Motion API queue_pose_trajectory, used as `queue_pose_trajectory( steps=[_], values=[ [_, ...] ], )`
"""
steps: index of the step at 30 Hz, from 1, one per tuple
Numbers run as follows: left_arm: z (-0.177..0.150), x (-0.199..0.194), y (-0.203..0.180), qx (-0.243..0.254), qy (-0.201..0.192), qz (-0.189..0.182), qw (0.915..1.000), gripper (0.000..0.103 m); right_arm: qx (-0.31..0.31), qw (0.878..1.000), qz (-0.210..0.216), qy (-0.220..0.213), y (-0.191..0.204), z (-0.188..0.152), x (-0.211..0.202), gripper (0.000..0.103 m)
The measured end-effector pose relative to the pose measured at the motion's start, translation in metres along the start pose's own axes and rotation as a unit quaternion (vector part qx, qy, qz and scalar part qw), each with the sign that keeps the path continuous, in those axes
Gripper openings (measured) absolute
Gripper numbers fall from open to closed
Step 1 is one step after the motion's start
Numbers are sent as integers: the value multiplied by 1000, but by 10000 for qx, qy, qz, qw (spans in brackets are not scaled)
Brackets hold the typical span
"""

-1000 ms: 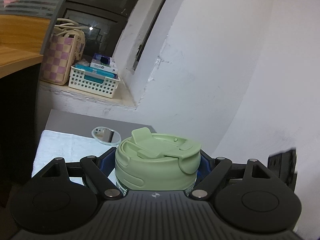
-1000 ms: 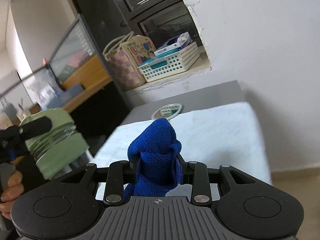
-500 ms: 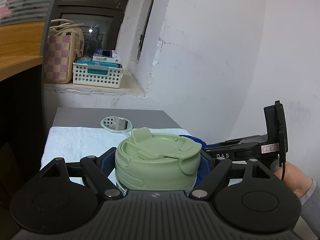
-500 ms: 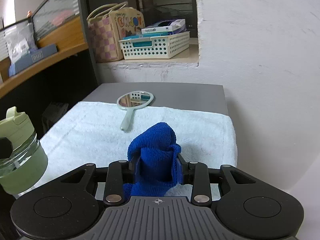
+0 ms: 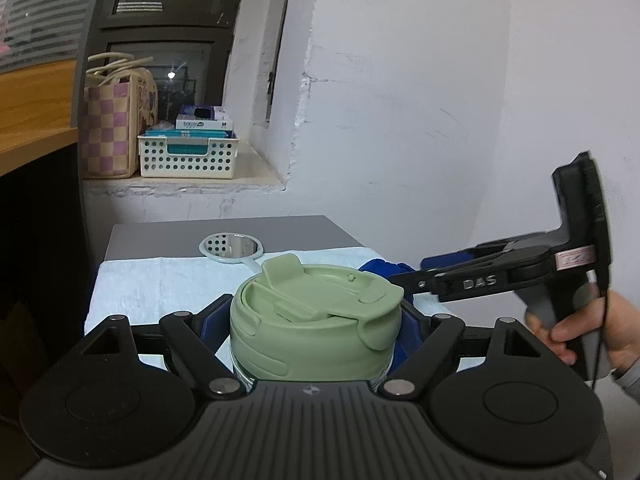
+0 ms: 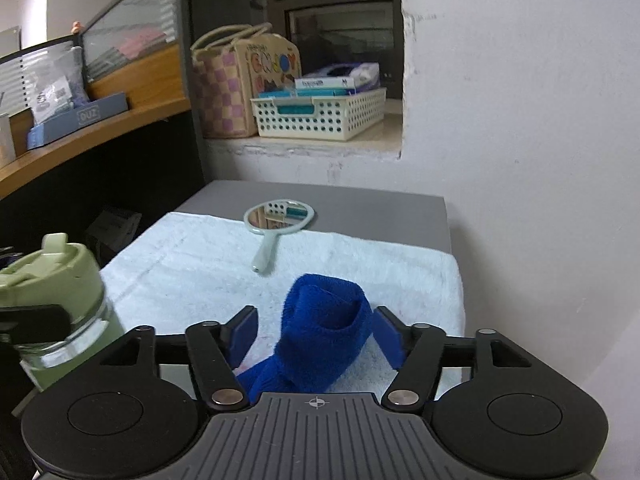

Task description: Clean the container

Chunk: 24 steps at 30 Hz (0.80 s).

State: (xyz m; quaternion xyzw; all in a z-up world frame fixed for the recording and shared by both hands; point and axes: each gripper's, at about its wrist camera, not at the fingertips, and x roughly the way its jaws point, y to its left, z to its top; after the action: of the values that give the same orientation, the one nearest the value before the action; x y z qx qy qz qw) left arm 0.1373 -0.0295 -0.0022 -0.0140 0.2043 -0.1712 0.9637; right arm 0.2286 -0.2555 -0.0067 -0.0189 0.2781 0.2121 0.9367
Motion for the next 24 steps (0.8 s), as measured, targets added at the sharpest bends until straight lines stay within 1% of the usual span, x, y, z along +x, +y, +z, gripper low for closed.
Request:
queue_pose_trajectory(
  steps=[5, 11, 12, 13, 16, 19, 21, 23, 24],
  values=[
    [-1, -3, -6, 157, -57, -30, 9999, 87, 25, 9999, 40, -99, 3, -2, -22, 74],
    [-4, -6, -13, 323, -123, 39, 9994, 87, 229, 9994, 152, -223, 6, -10, -44, 74],
    [-4, -7, -13, 343, -138, 32, 9993, 88, 241, 9993, 171, -236, 7, -11, -46, 74],
    [-5, -8, -13, 362, -152, 24, 9992, 93, 253, 9992, 190, -249, 9, -12, -48, 74],
    [-6, -10, -13, 419, -195, 2, 9989, 101, 260, 9989, 267, -278, 13, -14, -55, 75],
    [-8, -15, -13, 454, -220, -85, 9987, 103, 290, 9983, 404, -318, 17, -15, -61, 76],
    [-12, -21, -14, 444, -231, -147, 9986, 103, 313, 9972, 570, -359, 21, -15, -65, 84],
    [-17, -28, -15, 440, -248, -175, 9986, 103, 314, 9958, 758, -394, 26, -15, -68, 85],
    [-21, -32, -15, 455, -249, -174, 9985, 103, 289, 9951, 856, -399, 29, -15, -70, 88]
  ],
)
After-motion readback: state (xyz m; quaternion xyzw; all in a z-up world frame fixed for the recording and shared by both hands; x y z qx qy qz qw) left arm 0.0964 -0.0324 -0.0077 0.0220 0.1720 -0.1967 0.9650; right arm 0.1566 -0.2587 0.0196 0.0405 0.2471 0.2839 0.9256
